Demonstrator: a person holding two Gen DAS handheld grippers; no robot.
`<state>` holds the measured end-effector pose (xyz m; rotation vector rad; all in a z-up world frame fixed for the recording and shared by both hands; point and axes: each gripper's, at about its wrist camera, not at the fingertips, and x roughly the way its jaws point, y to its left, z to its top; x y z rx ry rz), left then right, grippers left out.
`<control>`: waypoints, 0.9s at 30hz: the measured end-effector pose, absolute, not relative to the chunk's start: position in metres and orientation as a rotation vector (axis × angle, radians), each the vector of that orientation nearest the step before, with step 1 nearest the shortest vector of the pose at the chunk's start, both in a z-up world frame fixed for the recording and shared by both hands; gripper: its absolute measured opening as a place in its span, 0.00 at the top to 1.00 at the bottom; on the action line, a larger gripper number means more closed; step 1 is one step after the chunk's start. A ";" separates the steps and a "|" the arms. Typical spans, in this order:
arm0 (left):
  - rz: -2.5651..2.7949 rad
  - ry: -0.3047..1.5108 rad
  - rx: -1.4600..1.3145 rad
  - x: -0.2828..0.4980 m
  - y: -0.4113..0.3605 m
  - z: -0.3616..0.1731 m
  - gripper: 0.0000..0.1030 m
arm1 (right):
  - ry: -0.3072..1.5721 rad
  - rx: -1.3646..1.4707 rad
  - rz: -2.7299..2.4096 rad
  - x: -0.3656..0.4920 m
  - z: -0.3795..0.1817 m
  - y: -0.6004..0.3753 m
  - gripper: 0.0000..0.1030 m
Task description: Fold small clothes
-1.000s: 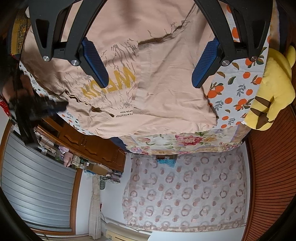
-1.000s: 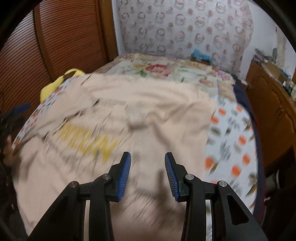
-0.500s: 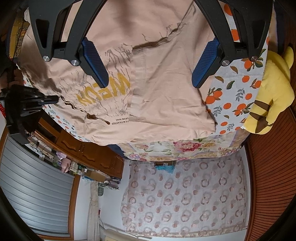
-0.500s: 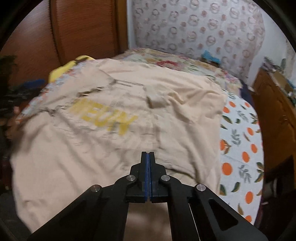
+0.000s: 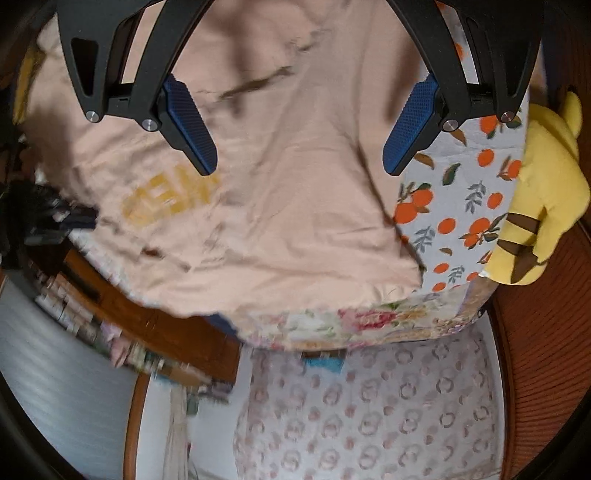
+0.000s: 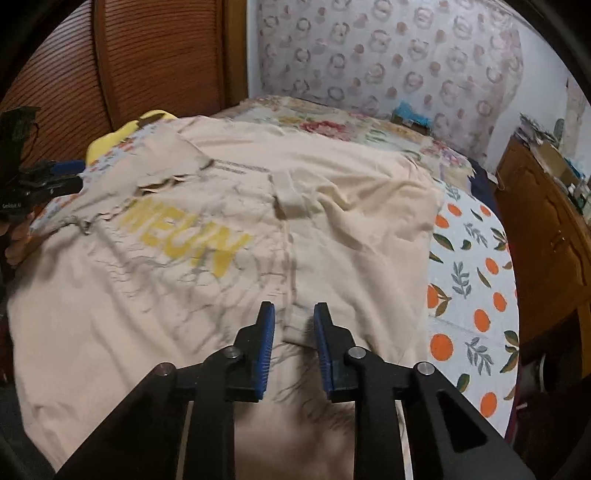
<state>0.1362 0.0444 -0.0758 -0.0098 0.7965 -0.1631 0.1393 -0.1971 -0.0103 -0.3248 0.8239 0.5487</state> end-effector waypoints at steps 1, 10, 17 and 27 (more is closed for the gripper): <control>-0.156 0.808 0.014 0.139 0.044 -0.078 0.11 | 0.828 -0.323 0.547 0.142 -0.013 -0.197 0.78; -0.141 0.824 0.044 0.148 0.050 -0.082 0.11 | 0.818 -0.344 0.590 0.139 -0.011 -0.190 0.96; -0.141 0.818 0.024 0.152 0.058 -0.078 0.11 | 0.823 -0.310 0.670 0.130 -0.004 -0.193 0.91; -0.090 0.815 -0.010 0.177 0.088 -0.071 0.11 | 0.788 -0.283 0.545 0.179 0.004 -0.212 0.51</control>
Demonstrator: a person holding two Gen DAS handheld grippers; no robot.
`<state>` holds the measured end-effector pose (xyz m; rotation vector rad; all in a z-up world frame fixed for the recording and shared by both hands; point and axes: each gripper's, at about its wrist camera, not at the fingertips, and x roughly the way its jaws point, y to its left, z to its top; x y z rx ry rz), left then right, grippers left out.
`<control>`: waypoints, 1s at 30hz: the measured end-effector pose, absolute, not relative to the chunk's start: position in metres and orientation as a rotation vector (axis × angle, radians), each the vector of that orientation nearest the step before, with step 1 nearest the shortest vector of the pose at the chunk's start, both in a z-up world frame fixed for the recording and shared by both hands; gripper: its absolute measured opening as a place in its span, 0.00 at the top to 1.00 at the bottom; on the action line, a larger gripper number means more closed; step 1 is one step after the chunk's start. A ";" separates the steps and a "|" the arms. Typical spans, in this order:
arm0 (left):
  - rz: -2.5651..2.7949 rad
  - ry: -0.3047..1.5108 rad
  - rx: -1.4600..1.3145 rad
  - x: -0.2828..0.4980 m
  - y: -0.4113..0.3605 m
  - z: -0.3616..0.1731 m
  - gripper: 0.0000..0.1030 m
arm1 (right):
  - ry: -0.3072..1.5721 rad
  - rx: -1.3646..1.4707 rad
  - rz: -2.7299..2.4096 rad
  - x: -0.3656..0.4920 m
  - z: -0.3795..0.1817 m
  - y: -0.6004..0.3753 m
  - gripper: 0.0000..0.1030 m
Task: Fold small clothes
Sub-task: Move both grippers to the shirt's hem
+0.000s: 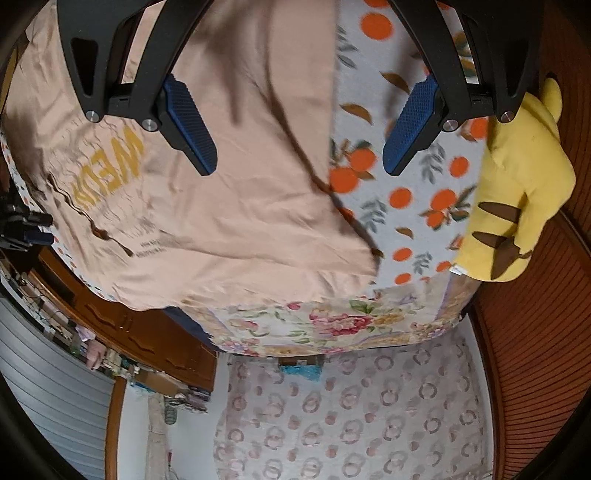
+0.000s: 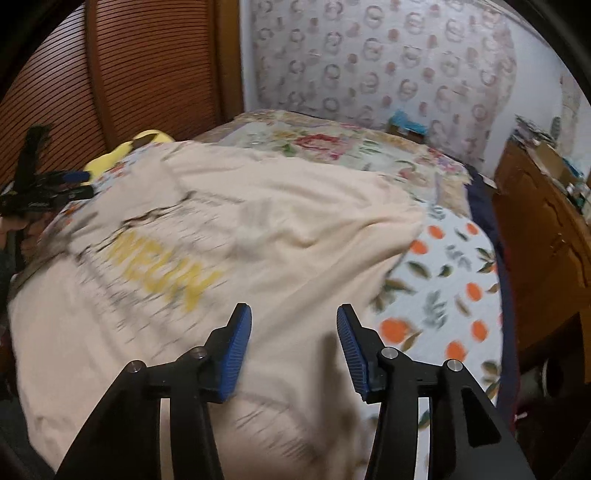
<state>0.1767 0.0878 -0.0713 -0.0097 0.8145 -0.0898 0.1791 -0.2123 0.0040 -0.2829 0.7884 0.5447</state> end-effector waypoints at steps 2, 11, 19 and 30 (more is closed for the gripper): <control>-0.085 0.817 -0.010 0.184 0.093 -0.071 0.11 | 0.804 -0.265 0.514 0.199 0.000 -0.215 0.51; -0.121 0.855 -0.033 0.218 0.108 -0.074 0.25 | 0.866 -0.171 0.426 0.277 -0.017 -0.223 0.51; -0.122 0.925 -0.041 0.252 0.111 -0.088 0.40 | 0.884 -0.154 0.420 0.308 -0.017 -0.215 0.51; -0.116 0.940 -0.094 0.275 0.122 -0.095 0.40 | 0.875 -0.178 0.404 0.331 -0.022 -0.199 0.51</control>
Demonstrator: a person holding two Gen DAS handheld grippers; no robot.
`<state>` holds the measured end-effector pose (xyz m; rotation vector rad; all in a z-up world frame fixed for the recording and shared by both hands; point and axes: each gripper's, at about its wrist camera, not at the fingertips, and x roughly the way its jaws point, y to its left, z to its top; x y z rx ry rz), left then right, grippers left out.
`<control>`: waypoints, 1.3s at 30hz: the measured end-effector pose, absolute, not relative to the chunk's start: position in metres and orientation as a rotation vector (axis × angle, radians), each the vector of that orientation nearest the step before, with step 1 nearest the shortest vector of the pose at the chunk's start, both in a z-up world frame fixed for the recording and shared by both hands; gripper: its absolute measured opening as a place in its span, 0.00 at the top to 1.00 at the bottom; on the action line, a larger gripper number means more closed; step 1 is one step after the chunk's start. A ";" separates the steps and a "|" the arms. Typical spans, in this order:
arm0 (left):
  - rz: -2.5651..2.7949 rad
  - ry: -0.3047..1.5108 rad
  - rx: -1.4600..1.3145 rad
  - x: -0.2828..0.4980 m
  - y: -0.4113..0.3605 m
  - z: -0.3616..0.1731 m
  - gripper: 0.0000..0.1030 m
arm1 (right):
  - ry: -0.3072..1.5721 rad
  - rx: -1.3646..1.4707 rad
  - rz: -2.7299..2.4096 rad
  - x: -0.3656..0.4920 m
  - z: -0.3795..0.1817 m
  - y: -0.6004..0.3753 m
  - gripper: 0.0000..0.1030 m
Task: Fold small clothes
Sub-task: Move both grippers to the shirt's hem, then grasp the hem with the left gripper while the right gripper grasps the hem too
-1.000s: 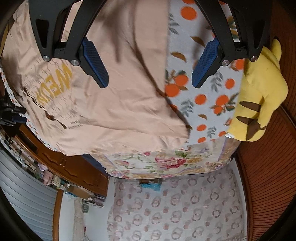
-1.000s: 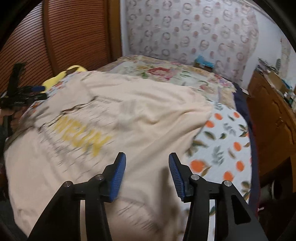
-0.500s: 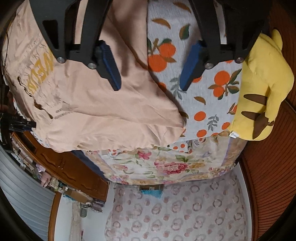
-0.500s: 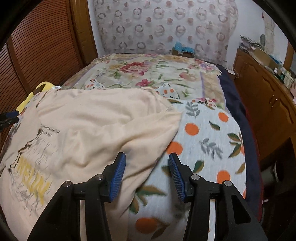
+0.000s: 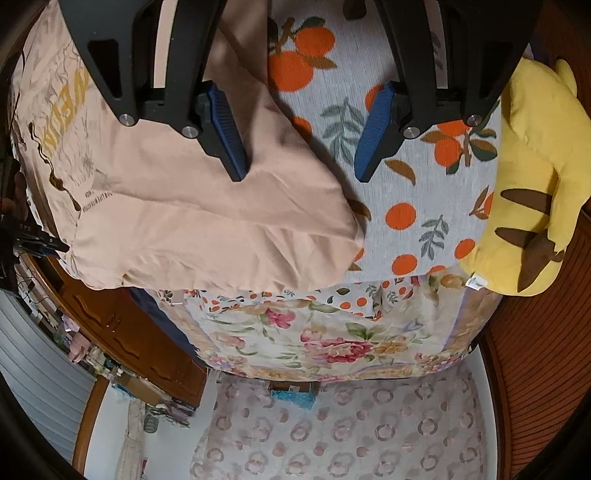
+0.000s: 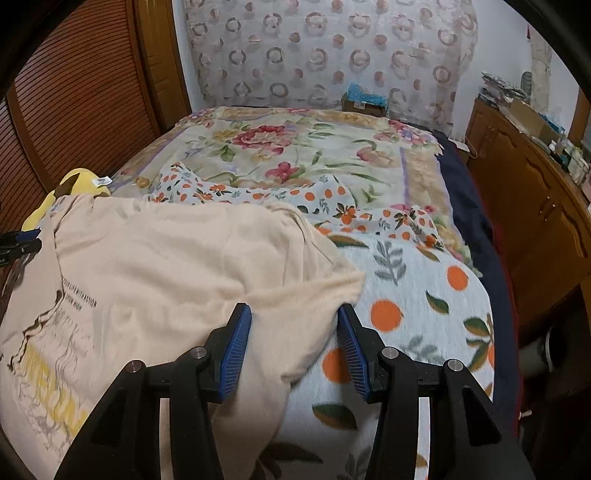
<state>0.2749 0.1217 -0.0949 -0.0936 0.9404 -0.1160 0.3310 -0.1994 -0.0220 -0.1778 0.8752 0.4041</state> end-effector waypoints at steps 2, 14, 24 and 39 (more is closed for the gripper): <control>-0.124 0.936 -0.086 0.279 0.120 -0.095 0.46 | 0.872 -0.178 0.400 0.333 -0.024 -0.199 0.51; -0.200 0.808 -0.074 0.260 0.102 -0.060 0.94 | 0.730 -0.248 0.495 0.294 -0.005 -0.185 0.94; -0.302 0.635 -0.042 0.152 0.084 0.009 0.95 | 0.527 -0.219 0.544 0.173 0.060 -0.208 0.94; -0.322 0.595 -0.047 -0.005 0.098 0.016 0.94 | 0.532 -0.146 0.606 -0.012 0.071 -0.298 0.94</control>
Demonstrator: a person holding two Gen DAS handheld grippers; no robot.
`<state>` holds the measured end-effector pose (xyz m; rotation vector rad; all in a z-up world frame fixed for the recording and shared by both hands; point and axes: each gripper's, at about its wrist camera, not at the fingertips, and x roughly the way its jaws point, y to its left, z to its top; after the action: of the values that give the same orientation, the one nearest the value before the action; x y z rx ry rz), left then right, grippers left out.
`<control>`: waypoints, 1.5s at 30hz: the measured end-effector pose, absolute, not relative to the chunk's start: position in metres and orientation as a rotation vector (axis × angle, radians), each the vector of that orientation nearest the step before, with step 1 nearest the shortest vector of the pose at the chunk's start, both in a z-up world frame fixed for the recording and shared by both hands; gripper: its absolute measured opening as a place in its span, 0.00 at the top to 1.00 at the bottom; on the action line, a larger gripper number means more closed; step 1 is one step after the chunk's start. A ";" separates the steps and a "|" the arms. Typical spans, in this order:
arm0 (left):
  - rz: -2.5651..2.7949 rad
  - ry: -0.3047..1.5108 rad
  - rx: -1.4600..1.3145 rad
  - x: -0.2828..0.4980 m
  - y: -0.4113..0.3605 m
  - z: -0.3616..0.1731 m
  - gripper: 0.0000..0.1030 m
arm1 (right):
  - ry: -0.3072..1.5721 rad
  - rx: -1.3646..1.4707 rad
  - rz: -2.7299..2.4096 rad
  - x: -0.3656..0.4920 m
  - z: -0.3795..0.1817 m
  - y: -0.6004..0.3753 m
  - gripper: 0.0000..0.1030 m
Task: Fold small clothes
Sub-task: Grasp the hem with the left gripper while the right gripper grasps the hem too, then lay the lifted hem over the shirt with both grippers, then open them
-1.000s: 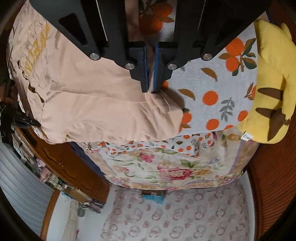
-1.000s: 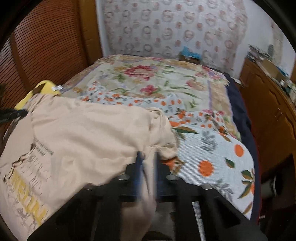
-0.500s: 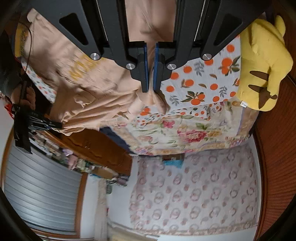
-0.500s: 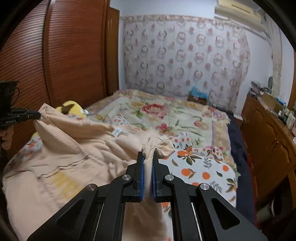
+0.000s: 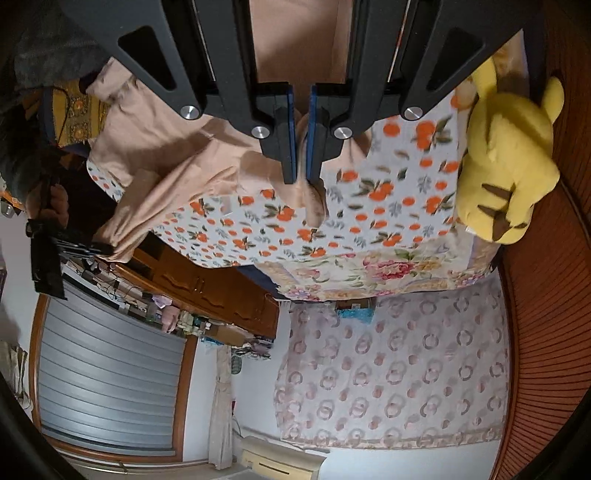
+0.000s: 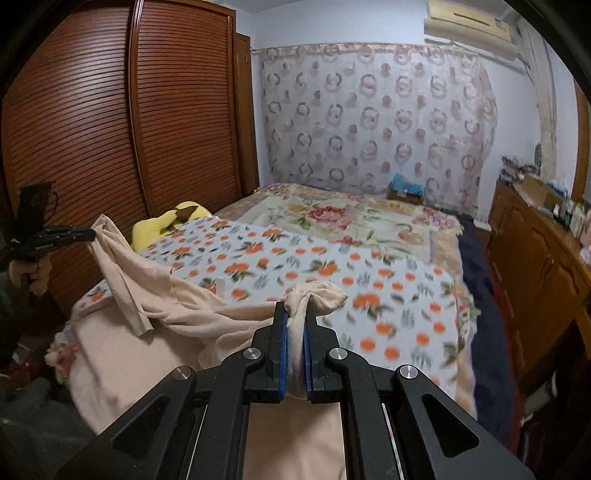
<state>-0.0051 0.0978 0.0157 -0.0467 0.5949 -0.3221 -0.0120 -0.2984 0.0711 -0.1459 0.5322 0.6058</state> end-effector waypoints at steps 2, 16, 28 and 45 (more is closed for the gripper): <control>-0.306 0.616 -0.043 -0.009 0.101 0.008 0.94 | 0.552 -0.132 0.611 -0.025 0.072 -0.307 0.94; -0.298 0.650 -0.073 -0.020 0.111 -0.022 0.72 | 0.743 -0.190 0.577 -0.033 0.037 -0.322 0.83; -0.283 0.645 -0.074 0.020 0.116 -0.020 0.24 | 0.688 -0.144 0.524 -0.010 0.052 -0.326 0.59; -0.239 0.917 -0.043 0.104 0.116 -0.086 0.24 | 0.832 -0.125 0.464 0.067 0.006 -0.289 0.47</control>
<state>0.1041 0.1158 -0.0858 -0.0431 0.9166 -0.2390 0.0670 -0.2892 0.0062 -0.1254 0.8320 0.4640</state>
